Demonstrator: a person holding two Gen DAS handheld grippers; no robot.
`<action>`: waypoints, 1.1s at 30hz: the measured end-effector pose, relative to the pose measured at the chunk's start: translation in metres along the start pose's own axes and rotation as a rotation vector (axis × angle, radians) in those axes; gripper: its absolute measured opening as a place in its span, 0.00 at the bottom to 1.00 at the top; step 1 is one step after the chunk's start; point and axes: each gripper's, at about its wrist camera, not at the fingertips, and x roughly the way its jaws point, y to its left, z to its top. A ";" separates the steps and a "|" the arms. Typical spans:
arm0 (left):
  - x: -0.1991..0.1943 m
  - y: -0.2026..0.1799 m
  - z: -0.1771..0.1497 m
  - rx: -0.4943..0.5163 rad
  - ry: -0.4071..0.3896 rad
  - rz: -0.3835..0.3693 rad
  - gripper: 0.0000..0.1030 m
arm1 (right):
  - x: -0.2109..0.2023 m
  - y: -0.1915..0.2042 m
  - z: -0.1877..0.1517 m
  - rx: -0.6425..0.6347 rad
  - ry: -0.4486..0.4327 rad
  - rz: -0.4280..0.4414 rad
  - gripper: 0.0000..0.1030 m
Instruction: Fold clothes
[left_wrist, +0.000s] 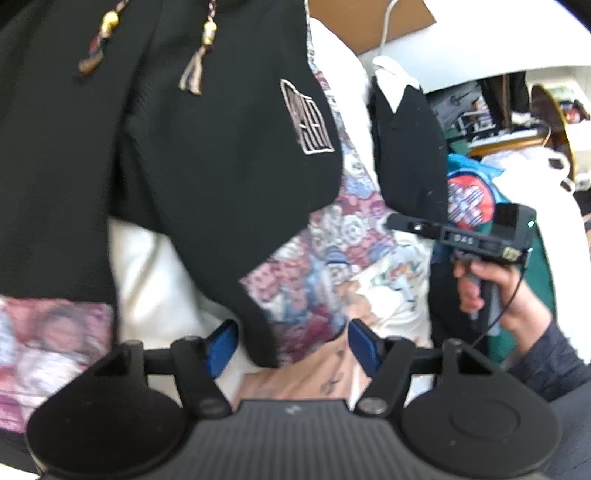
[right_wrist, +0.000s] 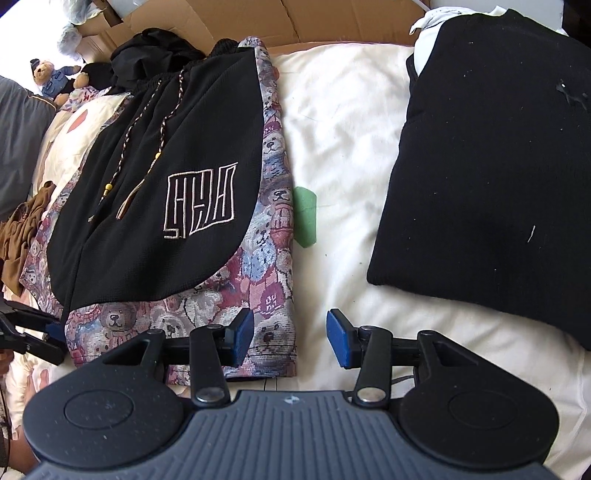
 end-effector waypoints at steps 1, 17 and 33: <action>-0.001 -0.001 0.001 -0.003 -0.004 -0.022 0.28 | 0.000 0.000 0.000 -0.002 -0.002 0.007 0.47; -0.111 0.032 0.041 -0.082 -0.173 -0.080 0.05 | 0.001 -0.004 0.000 0.010 -0.006 0.015 0.47; -0.120 0.046 0.049 -0.065 -0.178 -0.039 0.06 | 0.026 0.017 -0.002 0.076 0.078 0.197 0.47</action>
